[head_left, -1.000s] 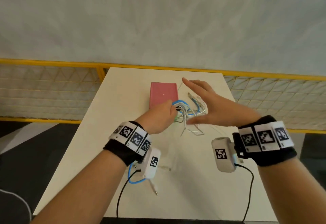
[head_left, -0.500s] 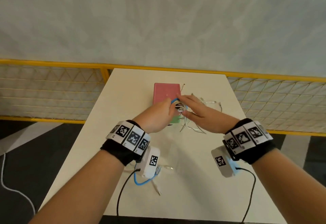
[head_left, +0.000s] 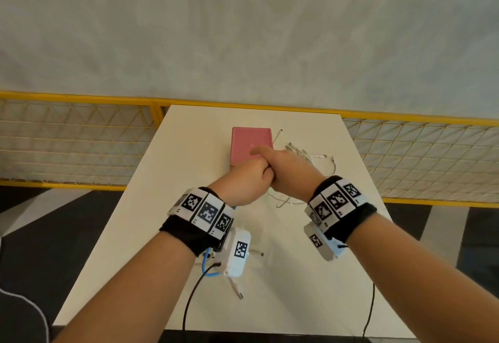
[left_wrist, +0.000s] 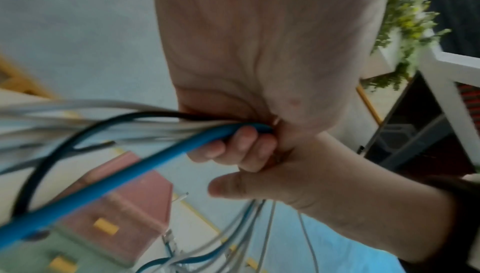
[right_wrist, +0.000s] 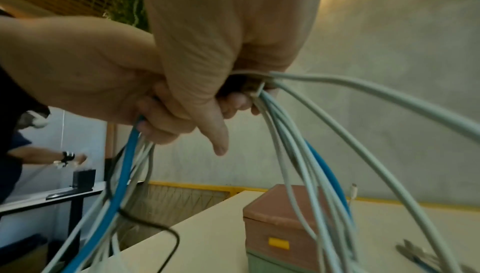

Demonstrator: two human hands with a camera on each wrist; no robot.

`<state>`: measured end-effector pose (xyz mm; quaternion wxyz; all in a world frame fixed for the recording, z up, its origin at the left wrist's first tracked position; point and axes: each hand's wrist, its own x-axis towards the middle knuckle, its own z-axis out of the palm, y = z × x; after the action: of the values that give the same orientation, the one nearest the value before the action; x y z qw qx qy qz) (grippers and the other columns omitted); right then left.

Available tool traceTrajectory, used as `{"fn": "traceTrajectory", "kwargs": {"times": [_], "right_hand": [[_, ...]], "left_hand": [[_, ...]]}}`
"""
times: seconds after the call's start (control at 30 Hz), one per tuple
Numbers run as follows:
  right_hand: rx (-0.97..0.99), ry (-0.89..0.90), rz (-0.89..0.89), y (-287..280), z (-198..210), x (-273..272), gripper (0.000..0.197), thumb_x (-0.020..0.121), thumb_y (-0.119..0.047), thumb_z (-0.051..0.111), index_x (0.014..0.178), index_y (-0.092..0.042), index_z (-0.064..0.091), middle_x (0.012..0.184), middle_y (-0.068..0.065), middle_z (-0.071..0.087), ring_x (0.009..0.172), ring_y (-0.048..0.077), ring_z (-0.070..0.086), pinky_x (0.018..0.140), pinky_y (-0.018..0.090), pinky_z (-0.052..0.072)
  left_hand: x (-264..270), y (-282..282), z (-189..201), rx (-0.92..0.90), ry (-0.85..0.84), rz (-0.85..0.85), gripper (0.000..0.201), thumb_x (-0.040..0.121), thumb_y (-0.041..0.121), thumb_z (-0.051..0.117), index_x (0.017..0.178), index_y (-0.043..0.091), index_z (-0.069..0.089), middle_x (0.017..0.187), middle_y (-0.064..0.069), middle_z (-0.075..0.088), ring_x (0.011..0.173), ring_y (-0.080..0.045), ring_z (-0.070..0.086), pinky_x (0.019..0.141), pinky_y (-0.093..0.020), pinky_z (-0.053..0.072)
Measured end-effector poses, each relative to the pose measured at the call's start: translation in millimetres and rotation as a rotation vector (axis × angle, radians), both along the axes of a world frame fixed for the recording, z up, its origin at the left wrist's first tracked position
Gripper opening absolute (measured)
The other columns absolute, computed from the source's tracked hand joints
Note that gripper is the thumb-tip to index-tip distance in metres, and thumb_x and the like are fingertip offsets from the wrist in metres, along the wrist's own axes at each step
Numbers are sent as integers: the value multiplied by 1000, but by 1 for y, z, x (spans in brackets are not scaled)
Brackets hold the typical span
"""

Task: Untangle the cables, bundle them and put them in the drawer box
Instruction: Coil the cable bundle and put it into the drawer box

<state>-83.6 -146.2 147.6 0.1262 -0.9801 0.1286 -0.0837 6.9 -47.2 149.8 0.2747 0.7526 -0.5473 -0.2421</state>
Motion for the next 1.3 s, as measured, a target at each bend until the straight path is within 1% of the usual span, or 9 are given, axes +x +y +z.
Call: {"fn": "traceTrajectory", "kwargs": {"times": [0.17, 0.3, 0.4, 0.5, 0.63, 0.77, 1.03, 1.2, 1.3], "right_hand": [[155, -178, -271, -28, 11, -2, 32, 79, -2, 58, 106, -18, 64, 69, -9, 52, 62, 9, 48, 60, 21, 35], [303, -325, -402, -44, 4, -12, 25, 79, -2, 62, 90, -24, 67, 59, -10, 47, 52, 5, 42, 55, 21, 35], [275, -172, -480, -38, -8, -19, 32, 82, -16, 66, 110, -29, 59, 78, -10, 58, 79, 13, 59, 85, 38, 44], [-144, 54, -444, -26, -12, -29, 83, 78, -30, 71, 145, -24, 24, 134, 3, 46, 137, 25, 31, 113, 59, 8], [-322, -45, -97, 4, -23, -16, 76, 70, -2, 65, 138, -20, 36, 123, 4, 56, 126, 24, 46, 115, 54, 8], [-154, -95, -133, 0, -21, -10, 27, 75, 5, 48, 99, -7, 52, 72, 11, 63, 69, 35, 61, 63, 32, 34], [354, -386, -538, -35, -12, -34, 25, 78, 5, 59, 89, -16, 65, 65, -9, 54, 58, 6, 50, 51, 18, 33], [366, -186, -521, -23, -36, -49, 57, 73, -11, 74, 124, -24, 51, 114, 3, 59, 102, 20, 56, 92, 30, 46], [49, -141, -446, 1, -32, -50, 89, 73, -22, 75, 147, -23, 26, 142, 6, 39, 138, 25, 28, 116, 49, 11]], "left_hand": [[16, 18, -24, -122, 388, 63, 40, 89, 58, 54, 84, 18, 57, 59, 1, 47, 55, -14, 44, 60, -27, 42], [14, 25, -46, -164, 305, 28, 27, 102, 30, 44, 127, 29, 53, 57, 24, 56, 56, 0, 48, 61, -14, 44], [11, 19, -47, -142, 155, 80, 33, 104, 29, 38, 135, 25, 50, 68, 23, 55, 59, 2, 51, 60, -11, 41], [10, 14, -45, -149, 17, 89, 34, 105, 28, 37, 134, 18, 51, 100, 4, 64, 80, -10, 54, 63, -14, 35], [-3, 1, -33, -71, -139, 19, 26, 103, 15, 40, 118, 2, 57, 104, -17, 67, 89, -28, 62, 71, -31, 43], [-6, 3, -22, -218, -1, 37, 20, 99, 22, 50, 114, 13, 61, 88, 4, 67, 81, -13, 65, 69, -23, 52], [26, 41, -57, -120, 181, 23, 19, 101, 27, 48, 116, 29, 61, 73, 10, 54, 65, -7, 57, 64, -19, 43], [30, 34, -50, -134, -69, 78, 31, 103, 24, 42, 132, 27, 53, 93, 0, 68, 78, -7, 63, 70, -30, 49], [21, 25, -38, -40, -323, 10, 37, 103, 26, 41, 139, 29, 46, 118, -7, 67, 99, -29, 63, 72, -33, 46]]}}
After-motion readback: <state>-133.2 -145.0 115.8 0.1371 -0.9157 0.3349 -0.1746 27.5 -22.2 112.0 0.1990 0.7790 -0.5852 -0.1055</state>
